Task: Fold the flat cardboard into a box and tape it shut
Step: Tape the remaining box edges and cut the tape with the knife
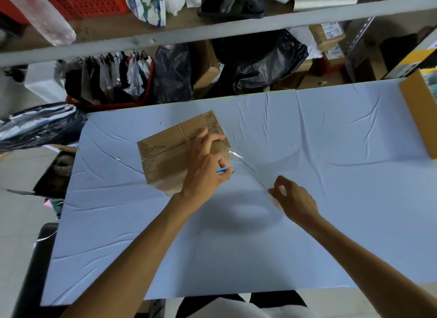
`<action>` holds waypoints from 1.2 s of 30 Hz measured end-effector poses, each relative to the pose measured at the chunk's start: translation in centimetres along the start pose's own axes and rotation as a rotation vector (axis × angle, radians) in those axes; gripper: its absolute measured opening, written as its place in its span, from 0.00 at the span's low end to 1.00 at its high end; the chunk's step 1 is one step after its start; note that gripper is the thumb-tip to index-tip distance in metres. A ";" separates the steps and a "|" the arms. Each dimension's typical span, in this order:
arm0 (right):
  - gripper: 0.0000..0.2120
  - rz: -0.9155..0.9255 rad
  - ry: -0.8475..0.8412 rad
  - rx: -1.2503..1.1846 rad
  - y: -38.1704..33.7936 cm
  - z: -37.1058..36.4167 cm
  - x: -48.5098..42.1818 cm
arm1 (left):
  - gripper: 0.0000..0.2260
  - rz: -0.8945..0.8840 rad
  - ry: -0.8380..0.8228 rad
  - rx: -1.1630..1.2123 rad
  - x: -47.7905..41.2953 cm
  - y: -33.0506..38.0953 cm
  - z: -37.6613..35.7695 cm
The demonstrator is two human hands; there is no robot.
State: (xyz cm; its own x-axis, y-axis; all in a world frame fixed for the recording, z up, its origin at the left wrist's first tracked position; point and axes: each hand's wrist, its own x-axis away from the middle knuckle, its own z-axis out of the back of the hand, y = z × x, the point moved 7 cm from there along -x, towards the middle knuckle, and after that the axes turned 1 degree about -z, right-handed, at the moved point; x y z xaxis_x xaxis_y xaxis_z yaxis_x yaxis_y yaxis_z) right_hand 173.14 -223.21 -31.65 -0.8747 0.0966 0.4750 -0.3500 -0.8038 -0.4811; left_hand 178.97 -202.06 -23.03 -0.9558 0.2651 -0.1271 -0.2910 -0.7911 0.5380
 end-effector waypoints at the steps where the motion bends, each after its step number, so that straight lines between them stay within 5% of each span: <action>1: 0.09 0.055 0.026 0.054 -0.5 0.1 0.1 | 0.10 -0.004 0.001 0.001 0.0 0.0 0.0; 6: 0.05 0.242 0.067 0.261 -3.0 0.6 -0.4 | 0.11 -0.005 0.019 -0.023 0.0 0.1 0.0; 9: 0.38 0.294 -0.024 0.351 -3.5 0.1 -1.1 | 0.11 -0.003 0.033 -0.007 0.0 0.2 0.1; 10: 0.42 0.318 0.001 0.368 -3.7 0.2 -1.1 | 0.11 -0.002 0.036 -0.001 0.0 0.3 0.1; 14: 0.44 0.365 0.097 0.381 -3.8 -0.4 -1.4 | 0.10 0.012 0.019 0.055 0.1 0.3 0.4; 21: 0.54 0.287 -0.124 0.402 -3.0 -3.2 -2.2 | 0.11 -0.112 0.107 0.111 2.6 0.9 2.0; 28: 0.58 0.295 -0.155 0.454 -3.2 -3.8 -2.2 | 0.11 0.329 -0.320 0.374 6.1 -4.6 -7.2; 36: 0.58 0.296 -0.157 0.491 -2.5 -5.0 -2.0 | 0.15 0.599 -0.245 0.164 8.5 -9.2 -12.6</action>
State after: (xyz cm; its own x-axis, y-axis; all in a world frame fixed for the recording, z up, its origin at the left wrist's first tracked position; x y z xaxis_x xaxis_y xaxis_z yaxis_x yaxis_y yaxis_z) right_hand 174.11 -218.43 -35.04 -0.8383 -0.2307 0.4939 0.1297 -0.9644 -0.2303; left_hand 173.04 -199.49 -39.57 -0.9074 -0.0616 0.4157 0.3162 -0.7516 0.5788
